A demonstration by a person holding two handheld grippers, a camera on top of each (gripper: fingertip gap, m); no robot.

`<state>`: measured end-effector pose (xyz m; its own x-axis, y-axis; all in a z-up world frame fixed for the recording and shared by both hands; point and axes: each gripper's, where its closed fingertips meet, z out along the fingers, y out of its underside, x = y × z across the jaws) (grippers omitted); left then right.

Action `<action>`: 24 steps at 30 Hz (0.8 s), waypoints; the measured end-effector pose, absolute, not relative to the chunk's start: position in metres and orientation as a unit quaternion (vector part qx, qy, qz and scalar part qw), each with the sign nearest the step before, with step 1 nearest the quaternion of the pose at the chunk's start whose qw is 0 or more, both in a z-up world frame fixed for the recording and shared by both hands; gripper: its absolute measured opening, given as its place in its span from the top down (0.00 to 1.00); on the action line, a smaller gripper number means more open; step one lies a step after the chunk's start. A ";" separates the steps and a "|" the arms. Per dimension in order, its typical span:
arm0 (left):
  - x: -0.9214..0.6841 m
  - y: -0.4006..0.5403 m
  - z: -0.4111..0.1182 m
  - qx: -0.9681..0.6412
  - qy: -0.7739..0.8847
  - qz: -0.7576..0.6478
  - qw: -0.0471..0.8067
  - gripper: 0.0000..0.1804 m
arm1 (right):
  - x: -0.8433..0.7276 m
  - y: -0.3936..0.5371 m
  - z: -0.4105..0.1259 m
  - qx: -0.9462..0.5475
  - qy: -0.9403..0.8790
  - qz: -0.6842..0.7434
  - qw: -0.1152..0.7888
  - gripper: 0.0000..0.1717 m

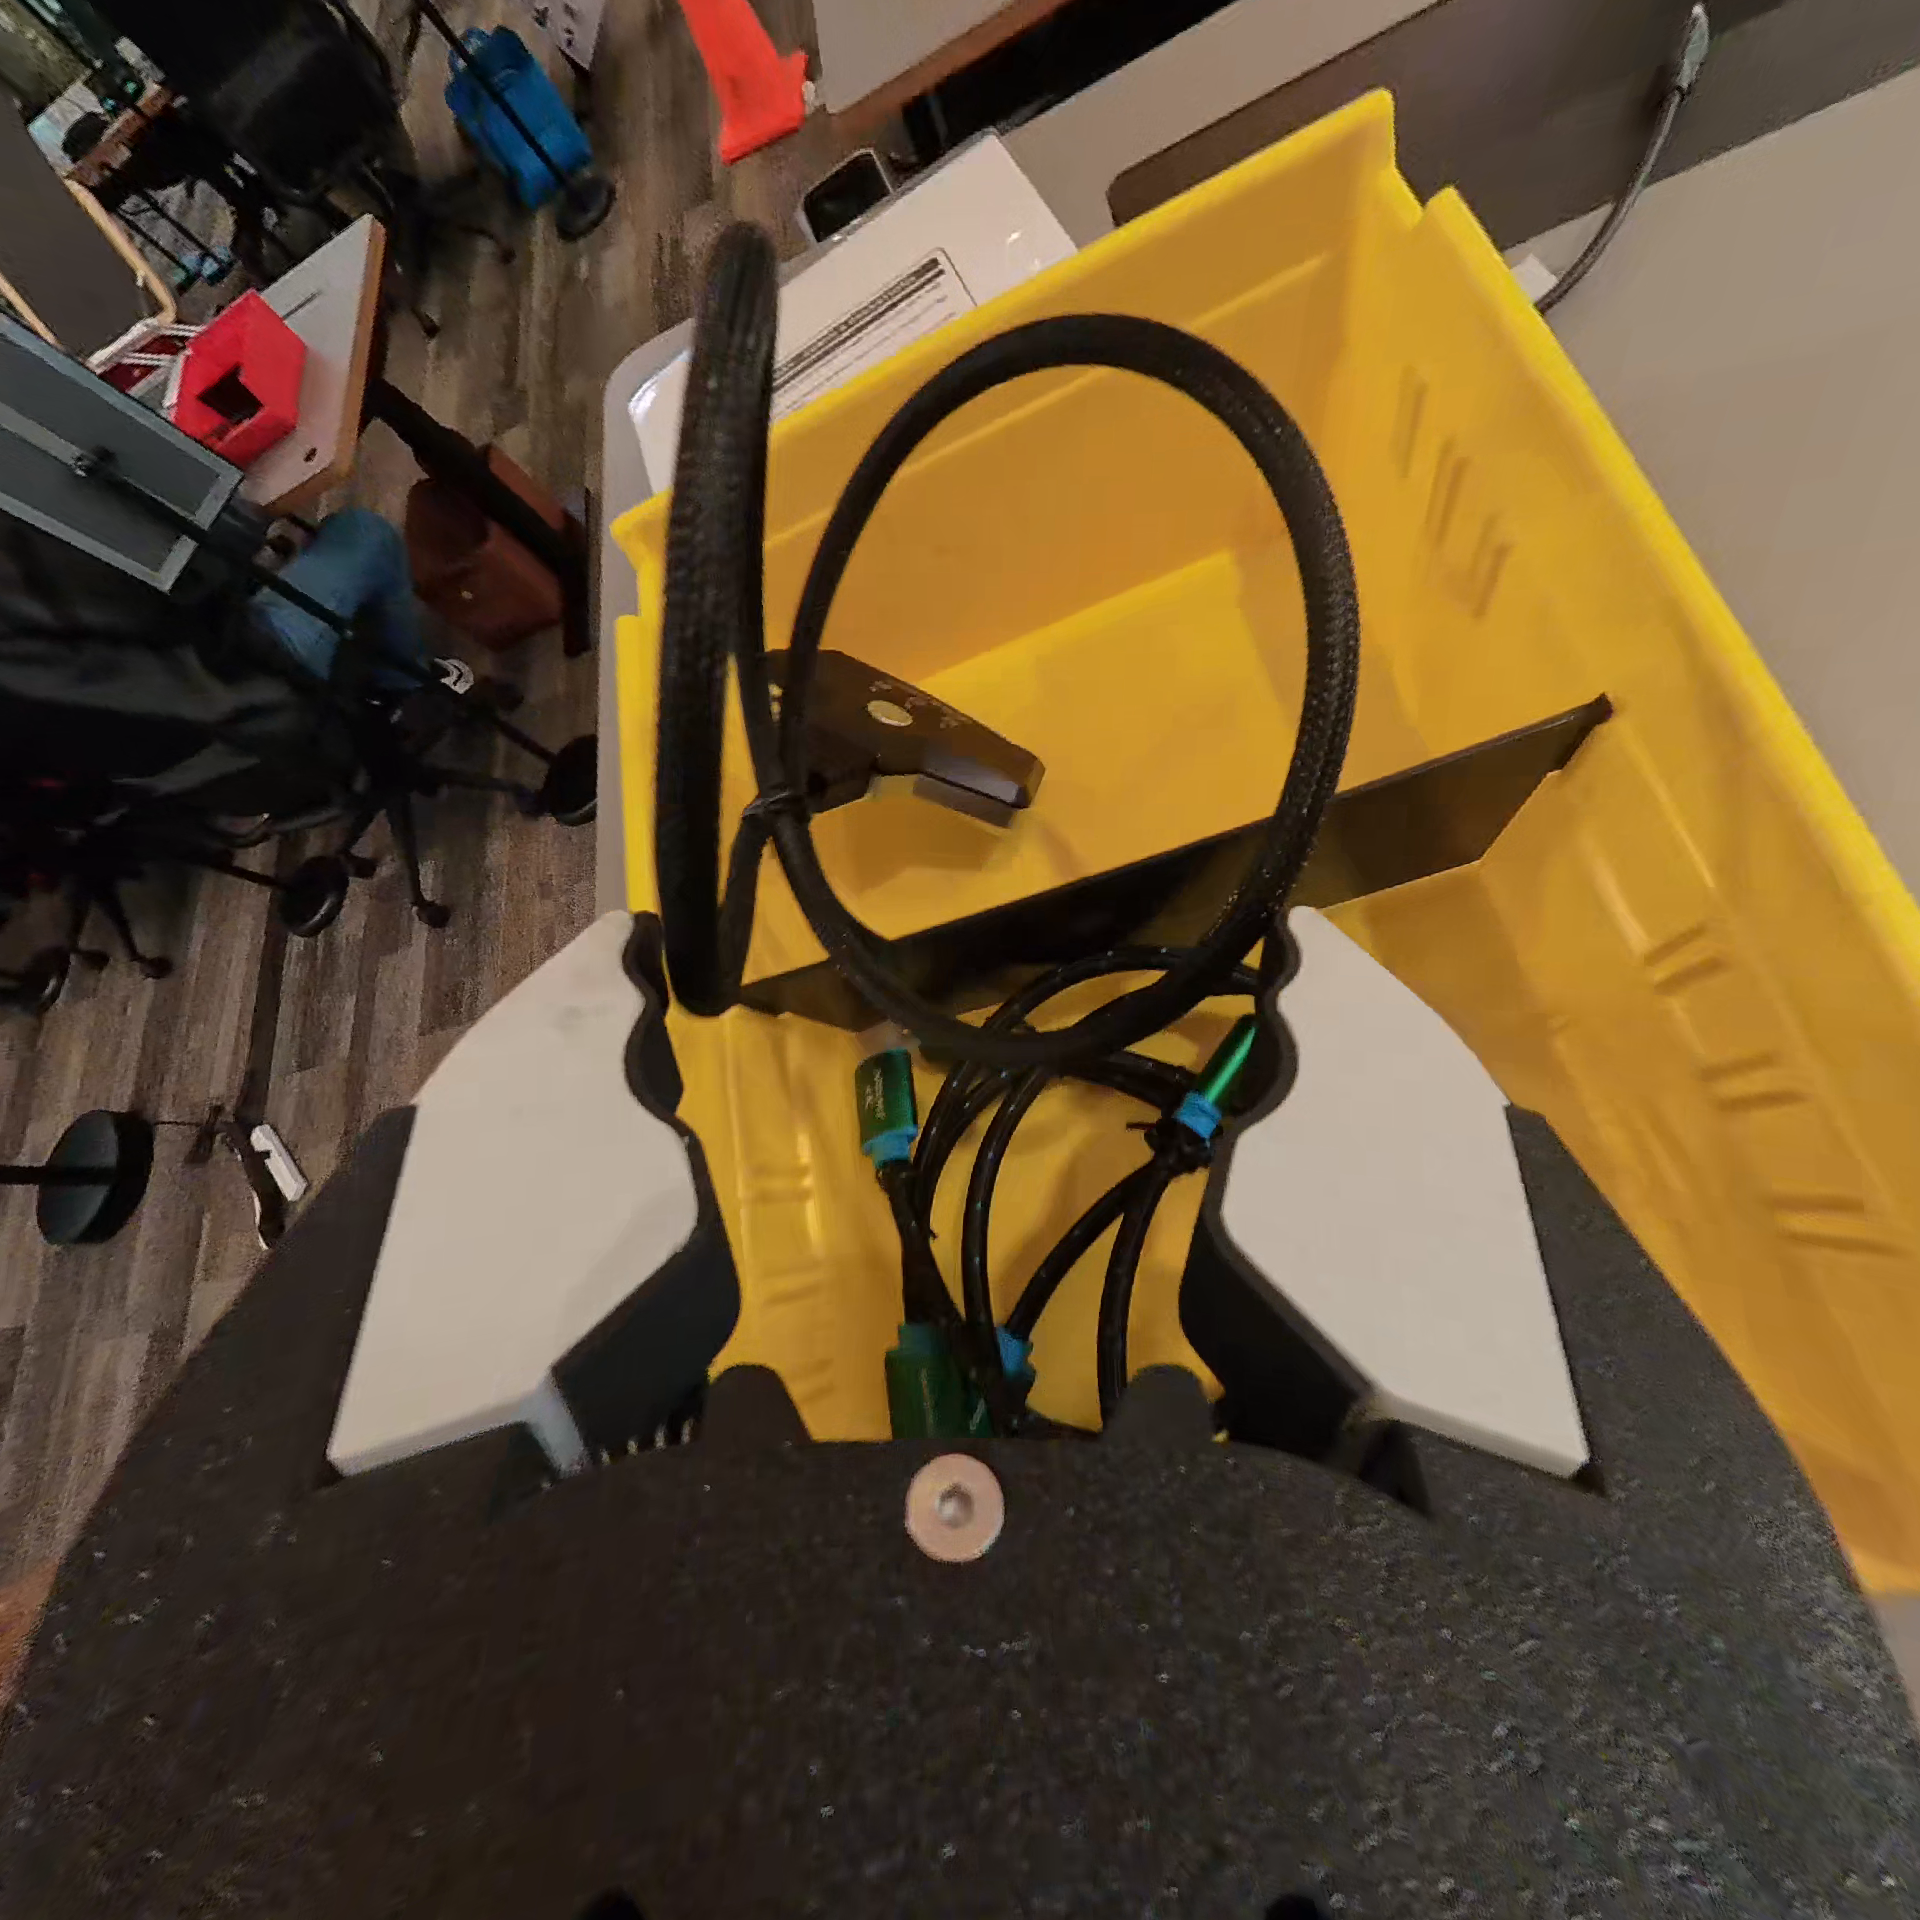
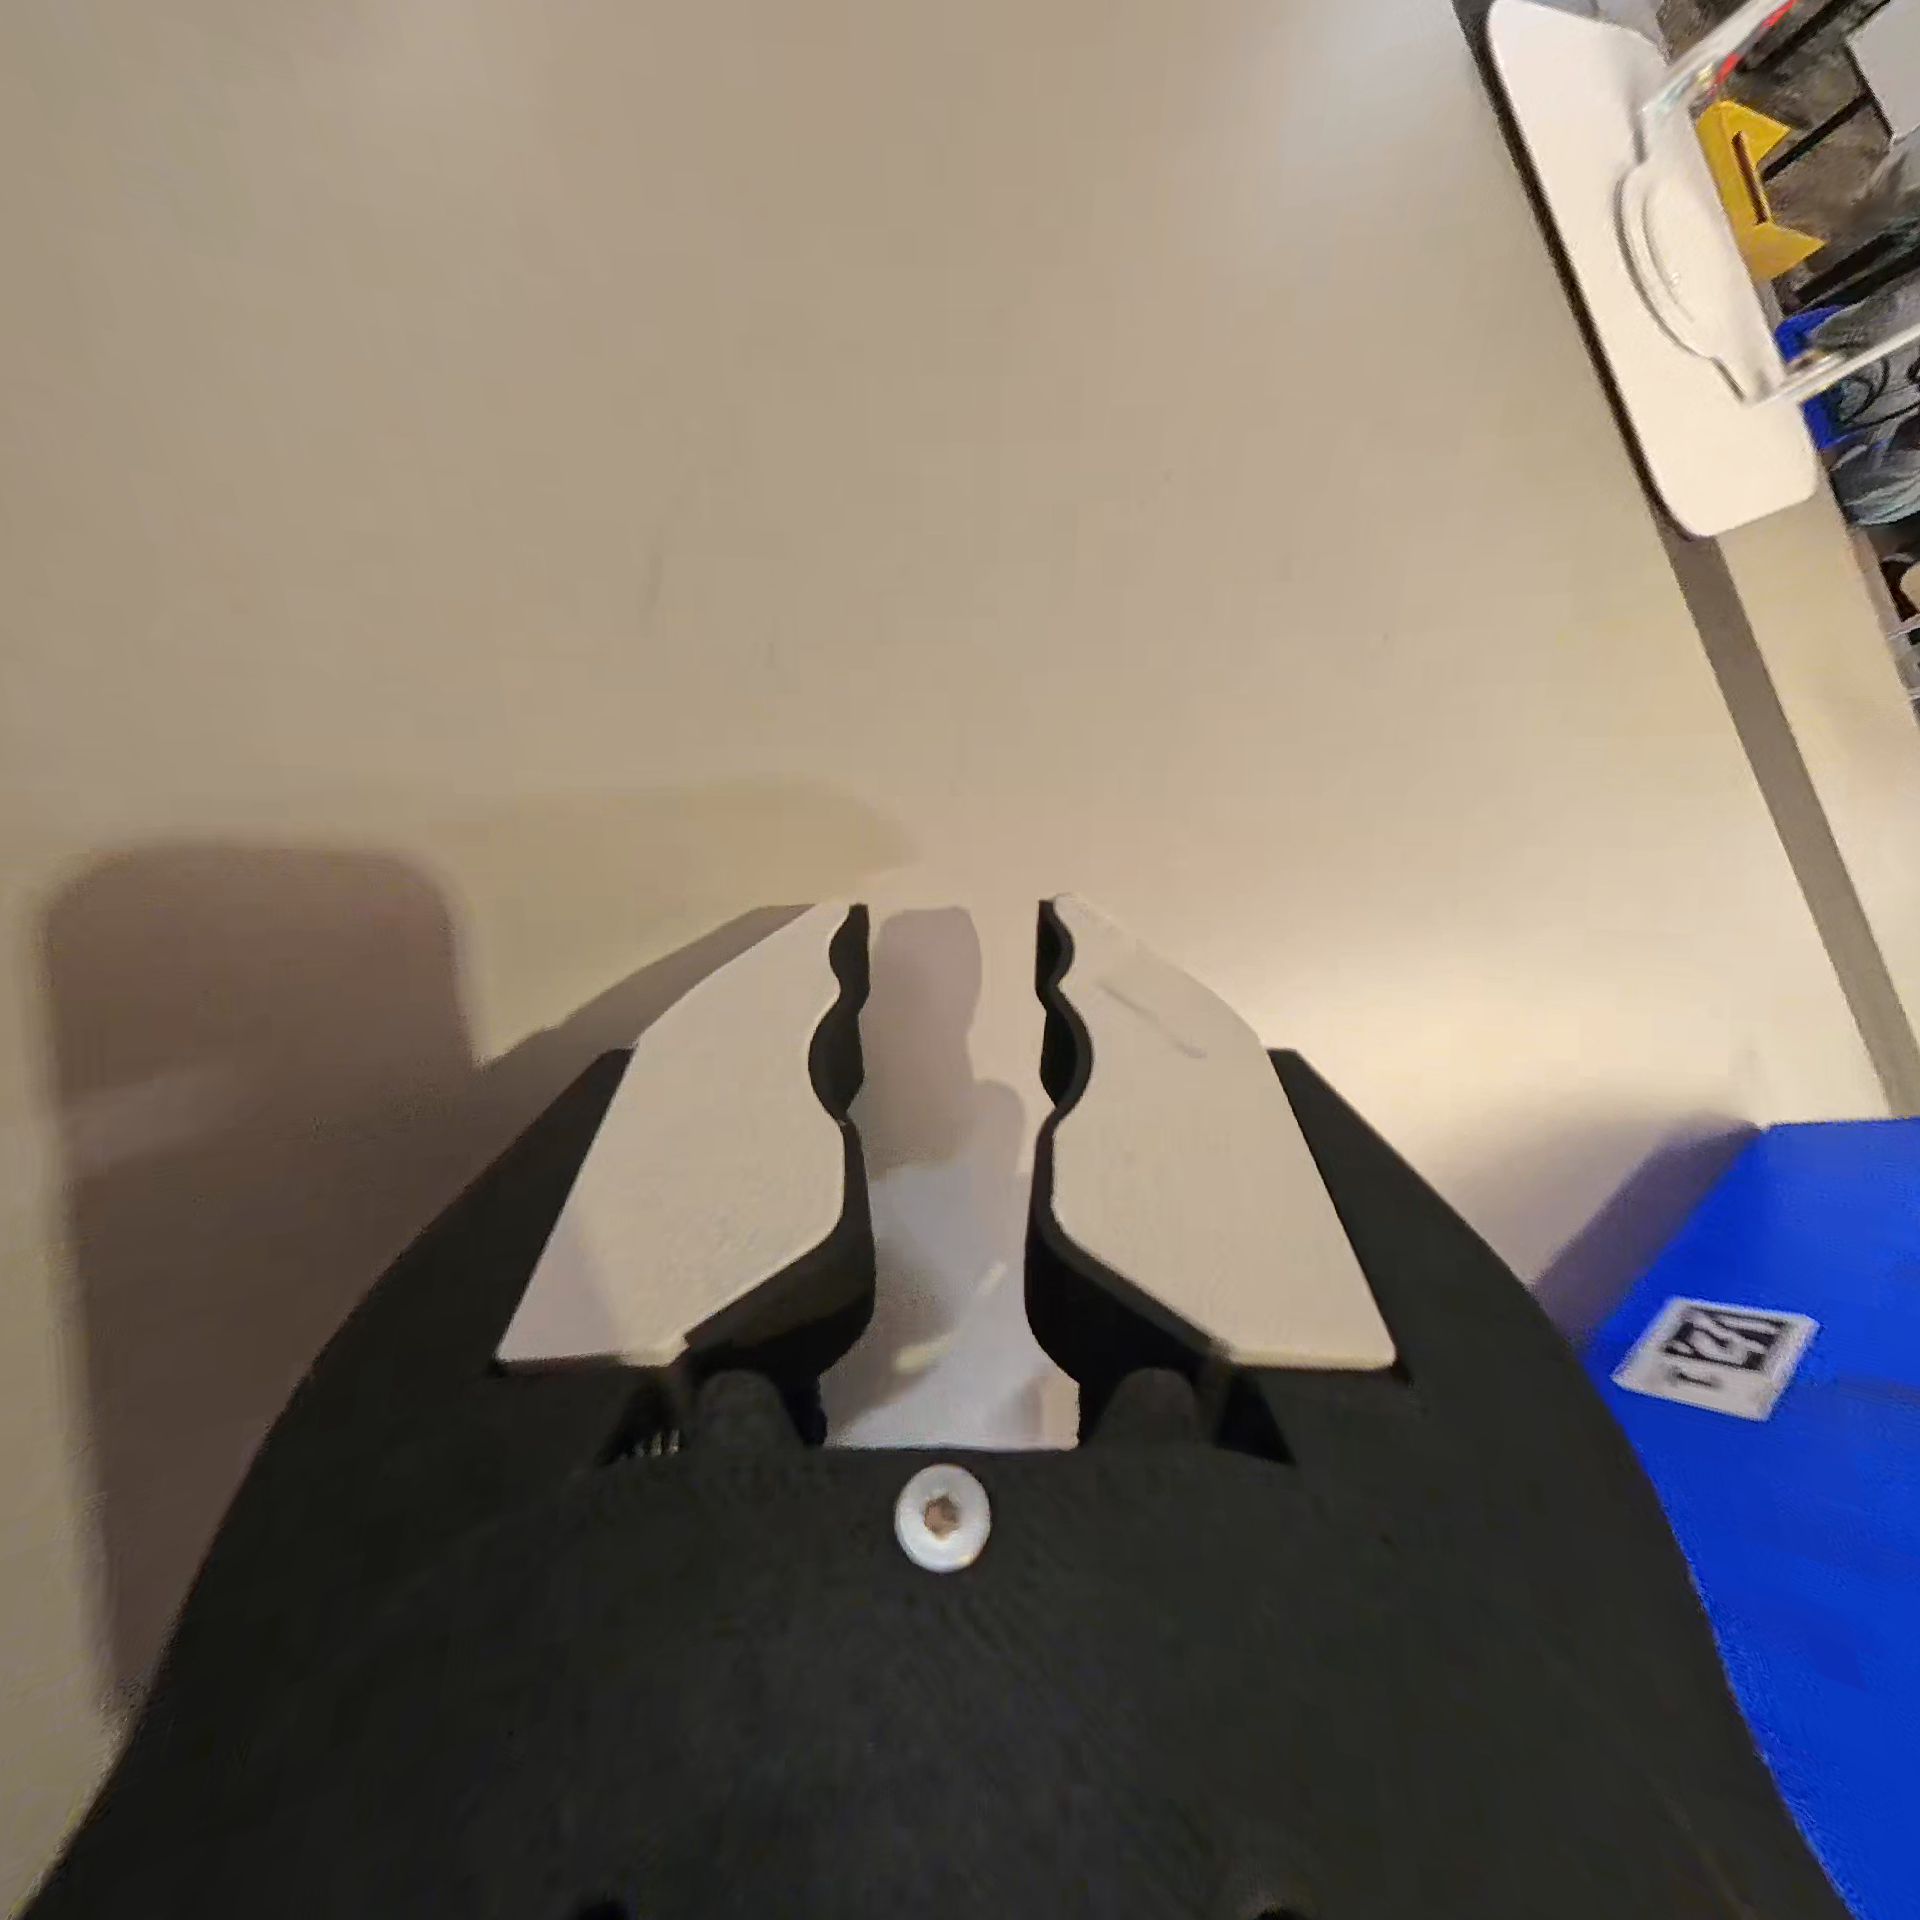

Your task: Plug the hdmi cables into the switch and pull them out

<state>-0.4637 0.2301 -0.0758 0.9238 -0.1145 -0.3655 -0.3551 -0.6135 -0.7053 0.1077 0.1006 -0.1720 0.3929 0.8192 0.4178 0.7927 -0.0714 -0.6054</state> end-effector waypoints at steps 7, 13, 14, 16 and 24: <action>-0.446 0.250 -0.080 -0.869 0.199 0.204 0.405 0.45 | 0.088 0.112 -0.180 -0.753 -0.499 0.071 0.422 0.87; -0.424 0.247 -0.089 -0.858 0.291 0.217 0.365 0.41 | 0.089 0.115 -0.183 -0.773 -0.484 0.100 0.398 0.86; -0.424 0.248 -0.089 -0.855 0.297 0.222 0.362 0.42 | 0.089 0.116 -0.183 -0.773 -0.483 0.100 0.398 0.85; -0.430 0.251 -0.089 -0.844 0.309 0.256 0.356 0.48 | 0.090 0.118 -0.183 -0.774 -0.482 0.098 0.399 0.86; -0.428 0.258 -0.078 -0.781 0.380 0.349 0.351 0.88 | 0.090 0.121 -0.183 -0.776 -0.479 0.097 0.399 0.86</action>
<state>-0.4276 0.2575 -0.0781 0.4681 -0.3477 -0.8124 -0.8385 -0.4649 -0.2842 0.0897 0.1209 -0.1826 0.5226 0.8207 0.2311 0.6655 -0.2233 -0.7122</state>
